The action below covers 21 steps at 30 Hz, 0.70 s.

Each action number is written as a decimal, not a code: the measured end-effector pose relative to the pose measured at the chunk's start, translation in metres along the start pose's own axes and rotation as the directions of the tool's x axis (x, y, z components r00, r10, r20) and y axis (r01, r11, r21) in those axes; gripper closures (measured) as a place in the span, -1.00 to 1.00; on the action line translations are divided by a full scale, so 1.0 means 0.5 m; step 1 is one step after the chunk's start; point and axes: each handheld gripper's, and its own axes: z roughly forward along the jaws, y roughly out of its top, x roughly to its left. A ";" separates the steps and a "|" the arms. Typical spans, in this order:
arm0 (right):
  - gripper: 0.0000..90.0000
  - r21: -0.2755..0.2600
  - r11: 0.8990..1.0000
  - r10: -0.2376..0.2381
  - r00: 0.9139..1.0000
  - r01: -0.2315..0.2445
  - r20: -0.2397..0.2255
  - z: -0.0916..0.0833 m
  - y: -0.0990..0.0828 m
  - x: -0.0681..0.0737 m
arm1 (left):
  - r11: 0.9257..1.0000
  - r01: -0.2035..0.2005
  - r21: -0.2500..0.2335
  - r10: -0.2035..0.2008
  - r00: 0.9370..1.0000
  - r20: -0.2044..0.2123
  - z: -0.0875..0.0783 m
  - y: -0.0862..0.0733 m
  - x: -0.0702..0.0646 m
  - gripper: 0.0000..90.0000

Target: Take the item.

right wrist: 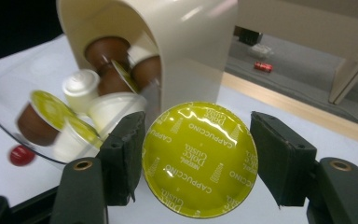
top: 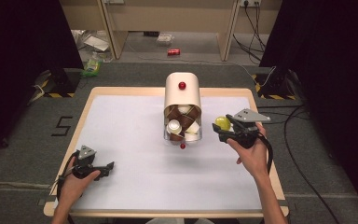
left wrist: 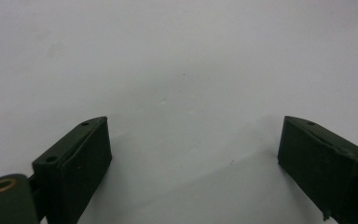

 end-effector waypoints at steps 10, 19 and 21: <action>-0.15 0.070 0.997 0.025 0.999 -0.028 0.035 0.055 -0.061 -0.036 | 1.000 0.002 -0.001 -0.002 1.000 0.000 0.000 0.000 0.000 -0.80; -0.15 0.115 0.993 0.033 0.999 -0.037 0.037 0.089 -0.095 -0.045 | 1.000 0.002 -0.001 -0.002 1.000 0.000 0.000 0.000 0.000 -0.80; -0.15 0.127 0.991 0.034 0.999 -0.038 0.036 0.097 -0.102 -0.045 | 1.000 0.003 -0.001 -0.003 1.000 0.000 0.000 0.000 0.000 -0.80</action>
